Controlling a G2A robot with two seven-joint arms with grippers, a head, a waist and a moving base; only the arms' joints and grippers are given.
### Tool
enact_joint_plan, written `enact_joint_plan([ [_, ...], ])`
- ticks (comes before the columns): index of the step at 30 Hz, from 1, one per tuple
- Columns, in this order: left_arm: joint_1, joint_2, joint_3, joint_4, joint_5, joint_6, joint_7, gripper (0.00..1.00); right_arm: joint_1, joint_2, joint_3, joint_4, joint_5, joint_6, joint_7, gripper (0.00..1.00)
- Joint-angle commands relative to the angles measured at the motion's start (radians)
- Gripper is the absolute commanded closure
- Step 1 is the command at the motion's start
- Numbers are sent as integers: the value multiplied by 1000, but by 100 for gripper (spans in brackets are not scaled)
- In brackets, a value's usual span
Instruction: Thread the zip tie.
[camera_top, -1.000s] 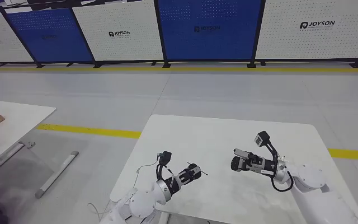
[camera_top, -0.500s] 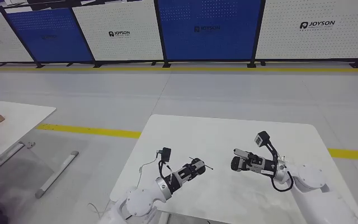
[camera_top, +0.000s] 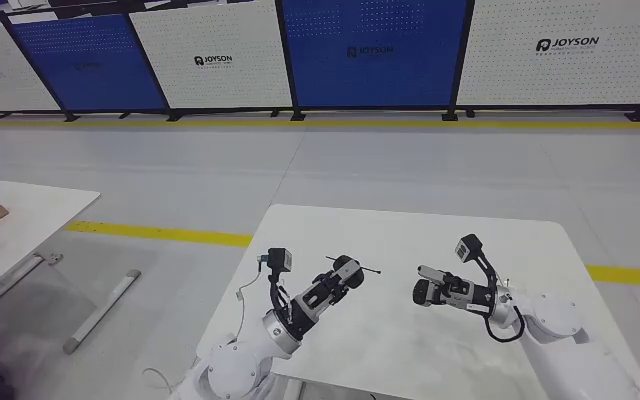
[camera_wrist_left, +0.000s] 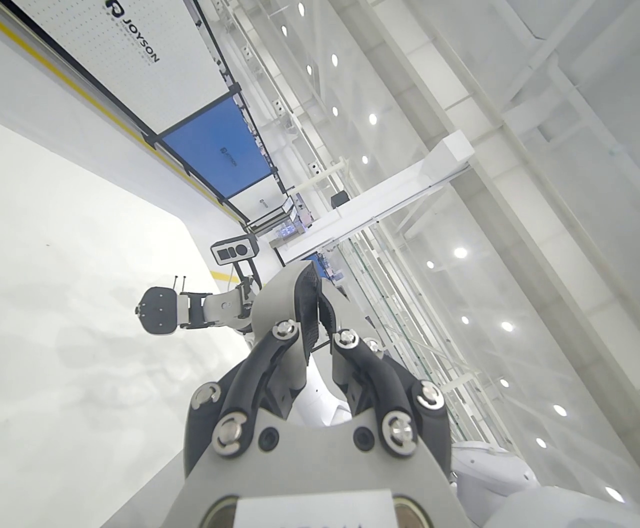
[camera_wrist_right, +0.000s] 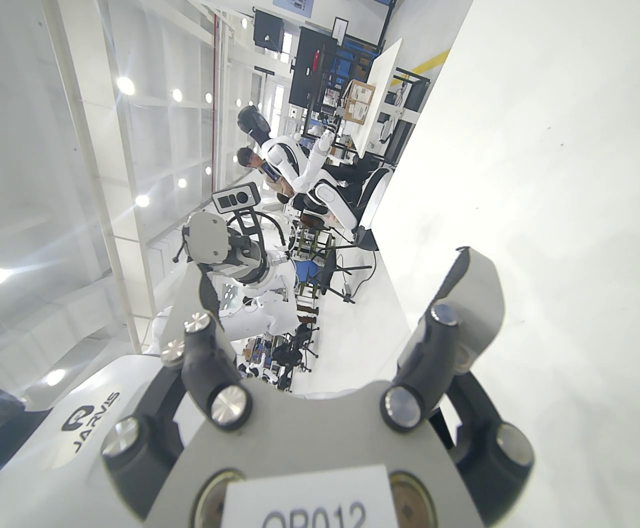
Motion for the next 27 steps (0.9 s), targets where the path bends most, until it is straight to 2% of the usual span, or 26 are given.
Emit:
enact_joint_plan([
  [1, 0, 0, 0, 0, 0, 0, 0, 100, 0, 0, 0, 0, 0, 0, 0, 0],
  [7, -4, -1, 3, -4, -2, -5, 1, 100, 0, 0, 0, 0, 0, 0, 0, 0],
  [11, 3, -3, 2, -31, 2, -90, 8, 100, 0, 0, 0, 0, 0, 0, 0, 0],
  [13, 13, -2, -4, -38, 31, -108, 1, 100, 0, 0, 0, 0, 0, 0, 0, 0],
  [15, 21, -2, -8, -43, 54, -100, 24, 100, 0, 0, 0, 0, 0, 0, 0, 0],
  [23, 20, -3, -7, -40, 56, -97, 24, 100, 0, 0, 0, 0, 0, 0, 0, 0],
  [27, 0, -2, 3, 4, 112, -22, -11, 100, 0, 0, 0, 0, 0, 0, 0, 0],
])
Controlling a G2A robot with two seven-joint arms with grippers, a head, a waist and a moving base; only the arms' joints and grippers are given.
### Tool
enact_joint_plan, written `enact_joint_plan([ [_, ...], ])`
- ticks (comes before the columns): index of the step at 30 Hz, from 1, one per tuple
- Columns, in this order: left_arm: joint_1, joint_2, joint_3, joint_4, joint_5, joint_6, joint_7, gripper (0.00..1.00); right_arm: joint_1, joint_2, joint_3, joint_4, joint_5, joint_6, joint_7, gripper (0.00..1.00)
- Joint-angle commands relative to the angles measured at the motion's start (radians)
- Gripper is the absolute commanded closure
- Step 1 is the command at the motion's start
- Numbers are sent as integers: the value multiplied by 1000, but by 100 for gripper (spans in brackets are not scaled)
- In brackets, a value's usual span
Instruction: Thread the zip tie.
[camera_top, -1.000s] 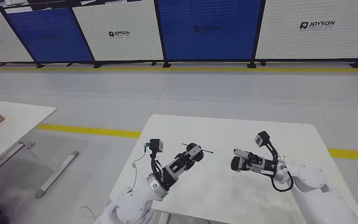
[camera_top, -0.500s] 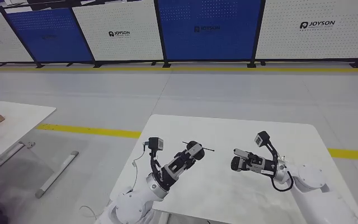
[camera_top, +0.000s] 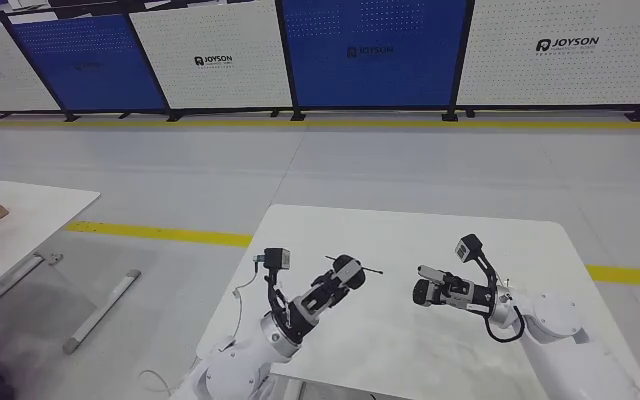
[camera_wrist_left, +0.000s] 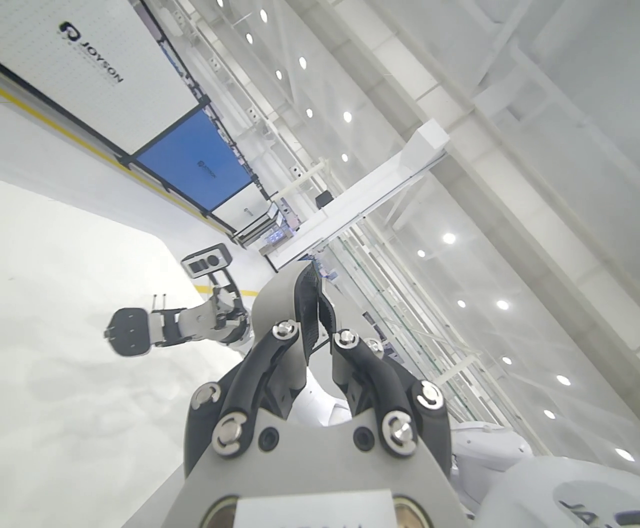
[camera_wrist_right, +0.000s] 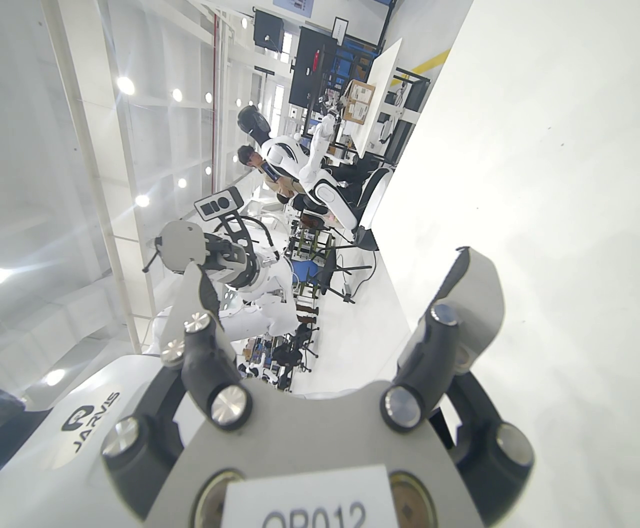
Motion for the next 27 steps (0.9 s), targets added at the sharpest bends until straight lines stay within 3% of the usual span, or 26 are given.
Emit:
enact_joint_plan([
  [1, -9, 1, 6, 19, 35, 33, -15, 100, 0, 0, 0, 0, 0, 0, 0, 0],
  [6, -21, 1, 35, 81, 170, 97, -28, 100, 0, 0, 0, 0, 0, 0, 0, 0],
  [14, -36, 0, 93, 156, 355, 164, -19, 100, 0, 0, 0, 0, 0, 0, 0, 0],
  [27, -37, -3, 102, 153, 329, 148, -3, 100, 0, 0, 0, 0, 0, 0, 0, 0],
])
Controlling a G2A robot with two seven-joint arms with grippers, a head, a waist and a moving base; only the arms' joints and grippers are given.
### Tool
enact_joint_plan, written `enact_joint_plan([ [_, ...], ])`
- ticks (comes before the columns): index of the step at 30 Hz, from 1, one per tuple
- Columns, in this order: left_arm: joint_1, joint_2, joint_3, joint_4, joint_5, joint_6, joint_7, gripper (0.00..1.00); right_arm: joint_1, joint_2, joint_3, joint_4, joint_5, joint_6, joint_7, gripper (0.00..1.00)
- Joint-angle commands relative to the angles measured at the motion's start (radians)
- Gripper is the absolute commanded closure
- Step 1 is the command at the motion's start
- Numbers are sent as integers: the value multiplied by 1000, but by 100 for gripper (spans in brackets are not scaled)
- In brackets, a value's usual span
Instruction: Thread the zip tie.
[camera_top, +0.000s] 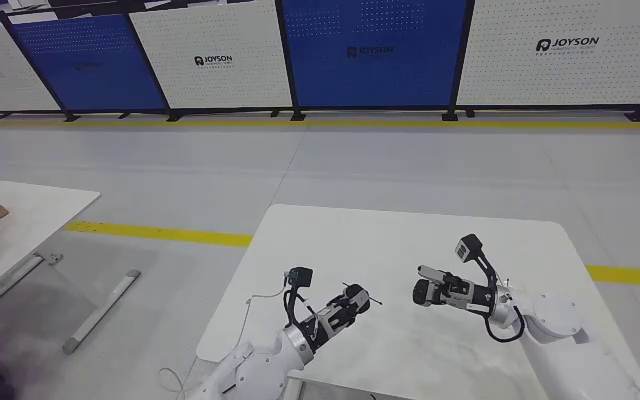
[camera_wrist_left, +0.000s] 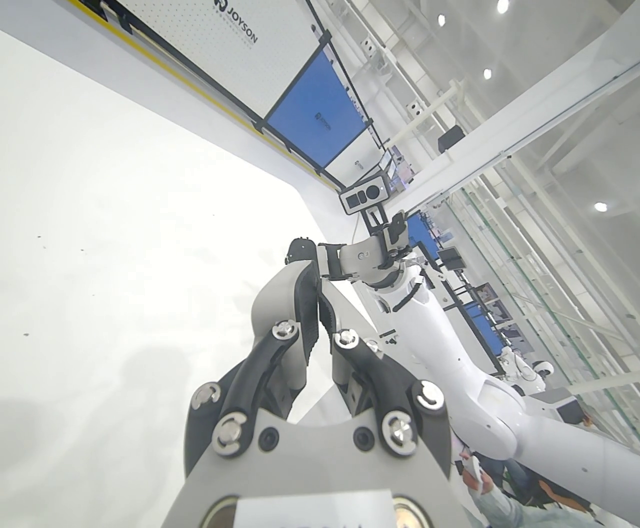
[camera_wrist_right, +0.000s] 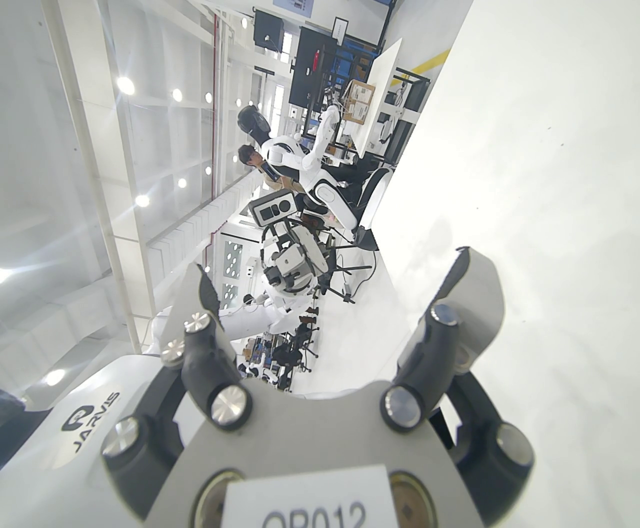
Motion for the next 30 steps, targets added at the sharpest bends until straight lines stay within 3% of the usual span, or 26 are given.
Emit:
enact_joint_plan([
  [1, -1, 0, 0, 2, 1, 2, 2, 100, 0, 0, 0, 0, 0, 0, 0, 0],
  [7, -21, -1, 19, 51, 115, 56, 22, 100, 0, 0, 0, 0, 0, 0, 0, 0],
  [18, -21, -3, 22, 50, 107, 48, 40, 100, 0, 0, 0, 0, 0, 0, 0, 0],
  [25, -36, -13, 27, -3, -69, -10, 44, 100, 0, 0, 0, 0, 0, 0, 0, 0],
  [30, -41, -20, 13, -48, -206, -86, 88, 100, 0, 0, 0, 0, 0, 0, 0, 0],
])
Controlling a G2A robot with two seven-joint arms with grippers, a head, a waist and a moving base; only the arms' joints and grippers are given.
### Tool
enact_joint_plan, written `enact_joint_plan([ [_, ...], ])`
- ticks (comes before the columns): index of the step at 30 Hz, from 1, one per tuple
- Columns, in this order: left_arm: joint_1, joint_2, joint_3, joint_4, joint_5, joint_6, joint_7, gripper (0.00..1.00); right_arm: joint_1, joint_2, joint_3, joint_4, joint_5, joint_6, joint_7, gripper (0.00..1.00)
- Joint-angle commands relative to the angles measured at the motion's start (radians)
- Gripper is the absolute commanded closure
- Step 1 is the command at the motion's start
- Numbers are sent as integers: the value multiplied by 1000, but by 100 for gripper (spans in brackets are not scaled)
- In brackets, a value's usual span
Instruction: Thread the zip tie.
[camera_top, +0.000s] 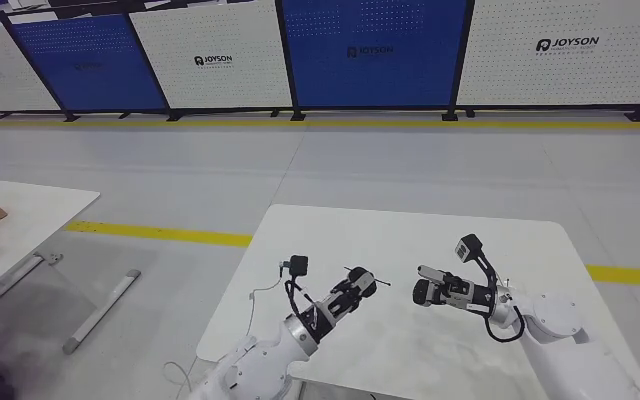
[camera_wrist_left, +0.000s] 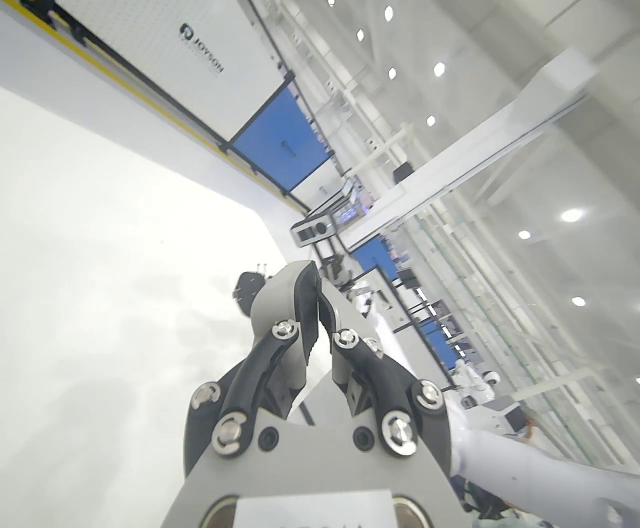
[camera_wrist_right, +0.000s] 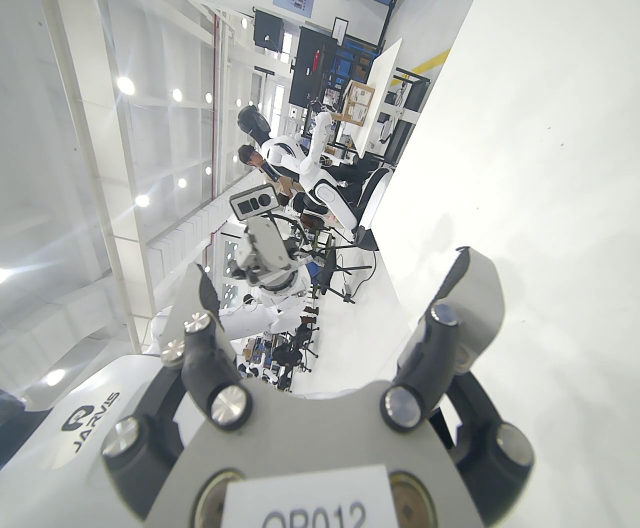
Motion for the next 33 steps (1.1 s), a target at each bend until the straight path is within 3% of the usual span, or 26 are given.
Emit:
enact_joint_plan([
  [1, 0, -2, 1, -13, -58, -22, -9, 100, 0, 0, 0, 0, 0, 0, 0, 0],
  [3, 0, -2, -3, -21, -103, -32, -34, 100, 0, 0, 0, 0, 0, 0, 0, 0],
  [11, 0, -2, -3, -21, -103, -32, -34, 100, 0, 0, 0, 0, 0, 0, 0, 0],
  [15, -14, -6, 20, 20, -95, -10, -34, 100, 0, 0, 0, 0, 0, 0, 0, 0],
  [20, -27, -5, 49, 56, -60, 18, -105, 100, 0, 0, 0, 0, 0, 0, 0, 0],
  [33, -31, -7, 53, 59, -42, 24, -85, 100, 0, 0, 0, 0, 0, 0, 0, 0],
])
